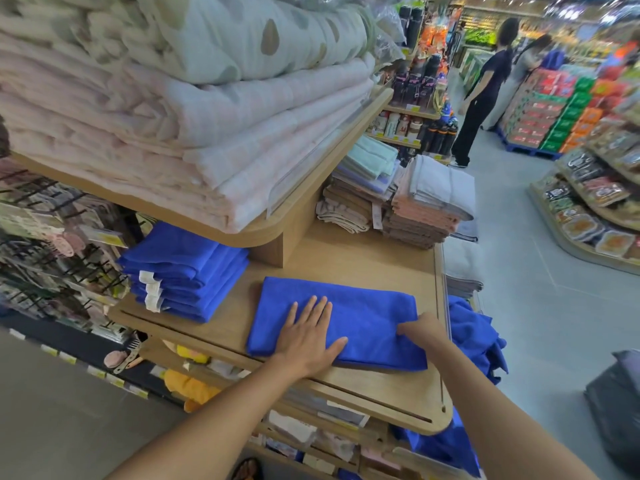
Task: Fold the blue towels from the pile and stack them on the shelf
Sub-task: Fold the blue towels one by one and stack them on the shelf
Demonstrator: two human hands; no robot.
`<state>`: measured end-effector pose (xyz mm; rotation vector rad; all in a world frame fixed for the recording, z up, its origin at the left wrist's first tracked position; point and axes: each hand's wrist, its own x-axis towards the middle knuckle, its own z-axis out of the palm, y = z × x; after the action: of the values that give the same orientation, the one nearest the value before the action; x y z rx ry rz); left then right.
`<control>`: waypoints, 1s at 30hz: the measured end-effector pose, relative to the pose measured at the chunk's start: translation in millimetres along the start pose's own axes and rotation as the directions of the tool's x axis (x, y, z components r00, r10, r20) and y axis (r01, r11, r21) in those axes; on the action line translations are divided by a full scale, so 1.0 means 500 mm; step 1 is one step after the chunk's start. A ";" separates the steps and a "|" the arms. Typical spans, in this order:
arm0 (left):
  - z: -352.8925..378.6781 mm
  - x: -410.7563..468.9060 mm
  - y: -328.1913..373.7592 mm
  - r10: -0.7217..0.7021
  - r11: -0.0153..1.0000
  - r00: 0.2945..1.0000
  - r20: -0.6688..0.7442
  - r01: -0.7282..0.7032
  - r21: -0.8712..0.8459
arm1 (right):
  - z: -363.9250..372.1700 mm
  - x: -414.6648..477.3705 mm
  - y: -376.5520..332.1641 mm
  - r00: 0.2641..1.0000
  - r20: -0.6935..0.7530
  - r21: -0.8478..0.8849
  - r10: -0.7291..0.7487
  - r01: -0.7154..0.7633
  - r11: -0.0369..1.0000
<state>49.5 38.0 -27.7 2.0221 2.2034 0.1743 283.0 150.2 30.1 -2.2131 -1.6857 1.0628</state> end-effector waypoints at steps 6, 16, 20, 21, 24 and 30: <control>0.016 0.010 -0.001 0.004 1.000 1.000 -0.019 -0.004 0.023 | -0.025 -0.014 -0.022 0.939 0.289 0.438 0.187 -0.304 0.846; 0.020 0.010 -0.001 0.002 1.000 1.000 -0.025 -0.001 0.016 | -0.041 -0.028 -0.017 0.989 0.146 0.355 0.025 -0.076 0.932; 0.014 0.008 0.001 -0.002 1.000 1.000 -0.011 0.002 0.025 | -0.053 -0.051 -0.051 0.992 0.102 0.447 -0.076 0.023 0.894; 0.013 0.007 0.002 -0.001 1.000 1.000 -0.009 0.002 0.031 | -0.058 -0.057 -0.064 0.990 0.100 0.475 -0.100 0.041 0.879; 0.008 0.005 0.003 0.001 0.999 1.000 -0.009 -0.001 0.033 | -0.067 -0.085 -0.114 0.971 0.121 0.540 -0.208 0.112 0.834; -0.034 -0.004 -0.007 0.052 0.990 0.999 0.009 -0.050 -0.133 | -0.021 -0.126 -0.221 0.928 0.155 0.518 -0.340 0.216 0.828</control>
<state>43.1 35.9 -11.6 2.0029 2.0746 0.3049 196.7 135.8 123.1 -1.5134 -1.5327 1.5209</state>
